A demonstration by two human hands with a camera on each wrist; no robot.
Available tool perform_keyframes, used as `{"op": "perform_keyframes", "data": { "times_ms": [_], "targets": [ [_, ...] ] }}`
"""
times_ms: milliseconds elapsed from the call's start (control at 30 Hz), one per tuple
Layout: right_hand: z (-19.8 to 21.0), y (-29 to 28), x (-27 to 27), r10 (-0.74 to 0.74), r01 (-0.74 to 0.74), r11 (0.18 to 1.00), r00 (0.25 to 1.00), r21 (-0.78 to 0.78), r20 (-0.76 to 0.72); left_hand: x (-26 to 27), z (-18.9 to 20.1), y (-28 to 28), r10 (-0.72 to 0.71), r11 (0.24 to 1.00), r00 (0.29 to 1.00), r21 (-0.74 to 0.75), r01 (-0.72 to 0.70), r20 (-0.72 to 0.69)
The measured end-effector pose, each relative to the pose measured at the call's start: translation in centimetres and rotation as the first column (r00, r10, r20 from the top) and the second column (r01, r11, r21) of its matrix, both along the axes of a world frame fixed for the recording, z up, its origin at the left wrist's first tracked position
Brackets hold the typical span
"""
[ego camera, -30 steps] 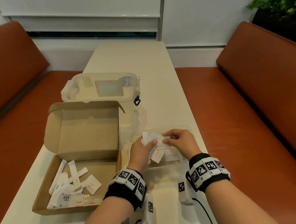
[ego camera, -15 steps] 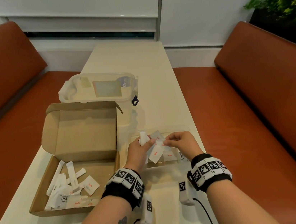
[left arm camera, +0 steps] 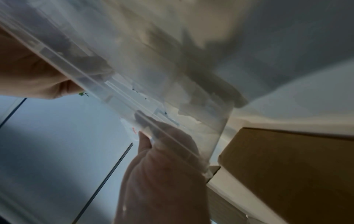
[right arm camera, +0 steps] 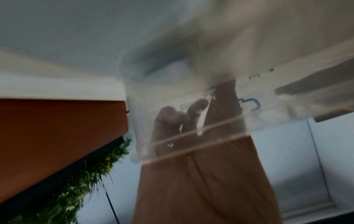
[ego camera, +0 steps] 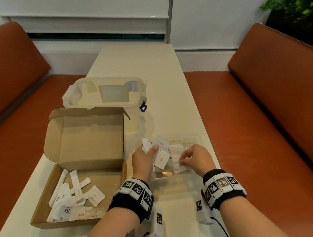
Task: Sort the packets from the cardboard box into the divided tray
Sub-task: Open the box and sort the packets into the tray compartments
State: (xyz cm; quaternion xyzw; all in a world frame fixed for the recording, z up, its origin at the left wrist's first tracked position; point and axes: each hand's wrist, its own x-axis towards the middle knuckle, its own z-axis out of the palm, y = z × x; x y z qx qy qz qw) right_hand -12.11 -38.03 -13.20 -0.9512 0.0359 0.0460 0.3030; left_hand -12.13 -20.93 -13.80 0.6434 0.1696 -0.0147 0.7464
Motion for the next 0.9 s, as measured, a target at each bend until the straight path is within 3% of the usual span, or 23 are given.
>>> {"op": "perform_keyframes", "data": {
  "times_ms": [200,433,667,800,900],
  "targets": [
    [-0.9,0.3,-0.1,0.021,-0.019,0.997,0.999,-0.074,0.028,0.0,0.1,-0.1,-0.005,1.0,1.0,-0.003,0.005,-0.016],
    [-0.7,0.7,0.5,0.187,-0.19,0.952,0.982,-0.241,-0.036,0.0,0.1,-0.1,-0.022,0.999,1.0,0.033,0.023,-0.019],
    [-1.0,1.3,0.7,0.148,-0.149,0.943,0.989,-0.298,-0.026,0.0,0.0,-0.2,-0.042,0.999,0.999,0.008,0.042,-0.031],
    [-1.0,1.3,0.6,0.142,-0.146,0.955,0.989,-0.259,-0.033,0.1,0.0,-0.2,-0.051,0.998,0.998,0.02,0.052,-0.027],
    [-0.5,1.2,0.4,0.088,-0.084,0.995,0.994,-0.06,0.066,0.1,0.0,-0.2,-0.055,0.998,0.998,0.035,0.055,-0.013]
  ]
}}
